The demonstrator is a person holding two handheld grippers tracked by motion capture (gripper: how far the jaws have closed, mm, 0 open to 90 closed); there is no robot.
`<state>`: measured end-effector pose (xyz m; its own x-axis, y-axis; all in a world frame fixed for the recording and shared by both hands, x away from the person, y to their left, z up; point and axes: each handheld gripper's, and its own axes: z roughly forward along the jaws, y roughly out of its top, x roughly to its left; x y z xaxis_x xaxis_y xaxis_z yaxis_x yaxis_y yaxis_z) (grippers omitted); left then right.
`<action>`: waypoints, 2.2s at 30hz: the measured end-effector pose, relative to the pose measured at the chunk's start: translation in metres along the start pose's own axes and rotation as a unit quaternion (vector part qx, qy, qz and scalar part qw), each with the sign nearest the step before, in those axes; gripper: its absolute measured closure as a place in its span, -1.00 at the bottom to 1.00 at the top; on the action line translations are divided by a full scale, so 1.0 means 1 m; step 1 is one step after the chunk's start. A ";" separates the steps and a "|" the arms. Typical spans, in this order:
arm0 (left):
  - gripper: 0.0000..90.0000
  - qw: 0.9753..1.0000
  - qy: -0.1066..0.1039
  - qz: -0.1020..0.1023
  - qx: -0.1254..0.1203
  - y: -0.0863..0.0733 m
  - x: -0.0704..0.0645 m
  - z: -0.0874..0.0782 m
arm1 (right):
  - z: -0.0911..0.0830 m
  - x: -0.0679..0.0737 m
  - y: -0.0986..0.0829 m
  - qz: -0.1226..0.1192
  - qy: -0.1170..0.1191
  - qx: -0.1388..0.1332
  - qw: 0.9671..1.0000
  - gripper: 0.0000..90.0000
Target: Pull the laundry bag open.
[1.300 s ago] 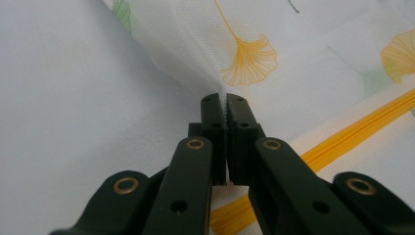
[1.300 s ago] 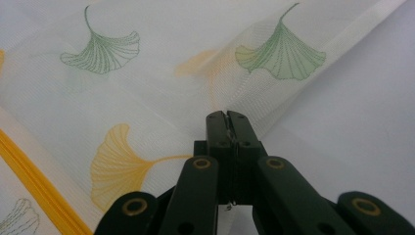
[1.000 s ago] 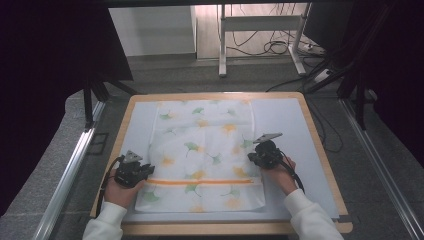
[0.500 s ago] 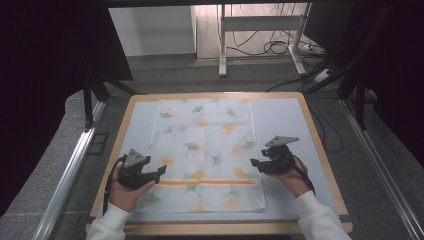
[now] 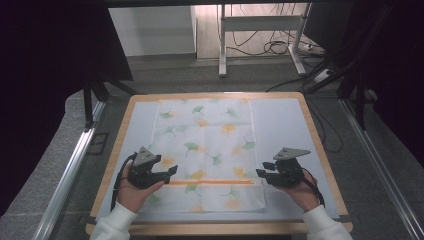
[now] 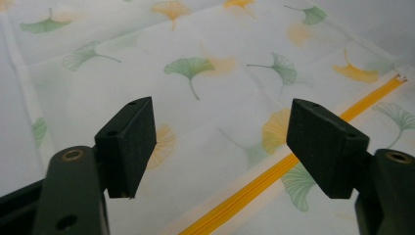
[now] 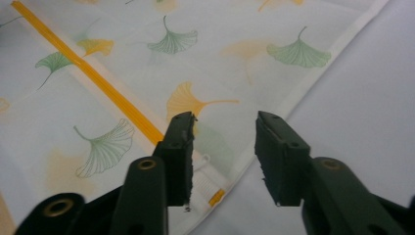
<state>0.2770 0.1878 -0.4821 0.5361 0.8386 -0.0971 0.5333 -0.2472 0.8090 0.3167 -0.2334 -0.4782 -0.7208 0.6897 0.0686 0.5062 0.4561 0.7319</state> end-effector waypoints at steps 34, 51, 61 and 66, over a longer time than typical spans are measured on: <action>-0.07 0.984 -0.130 0.073 0.097 0.059 -0.097 0.095 | 0.005 0.026 -0.031 -0.005 0.026 0.069 0.997 0.98; -0.01 0.974 -0.156 0.086 0.141 0.080 -0.143 0.146 | 0.007 0.040 -0.039 -0.034 0.029 0.091 0.995 0.98; 0.16 0.962 -0.185 0.104 0.168 0.083 -0.161 0.168 | 0.010 0.040 -0.041 -0.041 0.028 0.102 0.993 0.98; 0.30 0.961 -0.186 0.103 0.174 0.083 -0.160 0.175 | 0.010 0.039 -0.041 -0.039 0.029 0.102 0.994 0.98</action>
<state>0.3501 -0.0519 -0.5014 0.8165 0.5381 -0.2090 0.5425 -0.5914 0.5967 0.2727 -0.2193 -0.5125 -0.7844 0.6173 0.0596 0.5288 0.6155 0.5844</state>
